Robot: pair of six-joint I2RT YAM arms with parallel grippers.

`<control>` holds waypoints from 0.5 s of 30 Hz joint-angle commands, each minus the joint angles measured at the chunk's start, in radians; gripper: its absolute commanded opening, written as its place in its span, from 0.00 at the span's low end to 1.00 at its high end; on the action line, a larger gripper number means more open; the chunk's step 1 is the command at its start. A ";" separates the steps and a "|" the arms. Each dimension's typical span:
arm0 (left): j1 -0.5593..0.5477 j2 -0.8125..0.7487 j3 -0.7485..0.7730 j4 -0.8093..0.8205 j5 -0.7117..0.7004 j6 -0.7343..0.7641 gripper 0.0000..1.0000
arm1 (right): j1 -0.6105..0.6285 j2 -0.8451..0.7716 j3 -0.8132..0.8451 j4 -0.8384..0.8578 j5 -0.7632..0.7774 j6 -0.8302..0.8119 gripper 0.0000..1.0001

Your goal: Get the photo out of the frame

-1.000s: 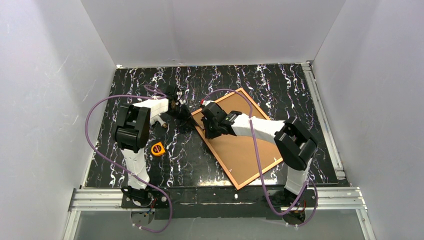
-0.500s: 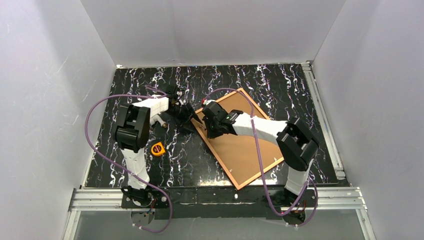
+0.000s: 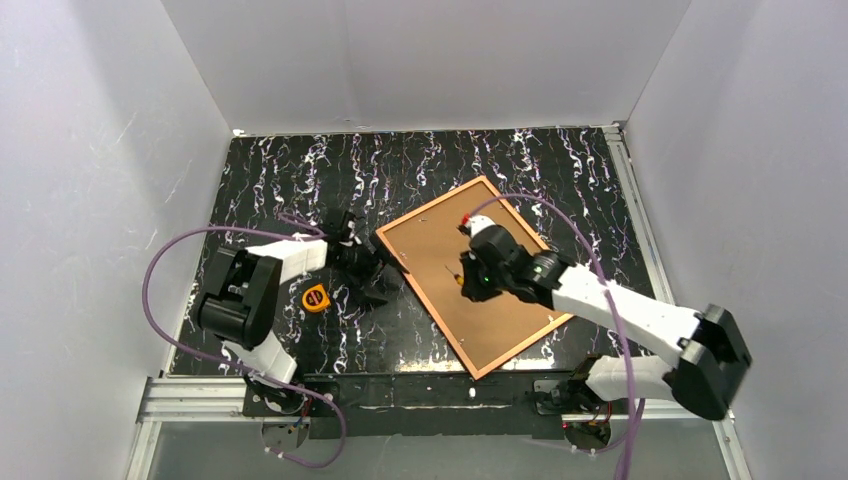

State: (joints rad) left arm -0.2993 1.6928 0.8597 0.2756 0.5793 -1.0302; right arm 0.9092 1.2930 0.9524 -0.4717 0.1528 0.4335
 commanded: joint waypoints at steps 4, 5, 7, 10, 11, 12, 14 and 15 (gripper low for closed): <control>-0.226 -0.102 -0.147 0.043 -0.153 -0.187 0.83 | -0.002 -0.290 -0.234 -0.058 -0.117 0.096 0.01; -0.259 -0.099 -0.152 0.052 -0.178 -0.202 0.83 | -0.001 -0.323 -0.259 -0.058 -0.124 0.111 0.01; -0.307 -0.089 -0.165 0.072 -0.222 -0.234 0.82 | -0.001 -0.385 -0.306 -0.065 -0.126 0.135 0.01; -0.357 -0.087 -0.192 0.088 -0.301 -0.261 0.77 | -0.002 -0.467 -0.339 -0.091 -0.122 0.164 0.01; -0.370 -0.093 -0.195 0.067 -0.331 -0.259 0.76 | -0.001 -0.493 -0.347 -0.097 -0.128 0.172 0.01; -0.384 -0.101 -0.195 0.040 -0.359 -0.254 0.75 | -0.001 -0.514 -0.355 -0.099 -0.140 0.177 0.01; -0.401 -0.099 -0.189 0.006 -0.394 -0.238 0.71 | -0.001 -0.544 -0.361 -0.118 -0.145 0.192 0.01; -0.404 -0.092 -0.185 -0.003 -0.399 -0.233 0.69 | -0.001 -0.554 -0.362 -0.130 -0.144 0.196 0.01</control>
State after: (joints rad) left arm -0.6731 1.5677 0.7185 0.4480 0.3725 -1.2861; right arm 0.9092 0.7849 0.5968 -0.5812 0.0330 0.5823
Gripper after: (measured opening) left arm 0.721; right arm 0.222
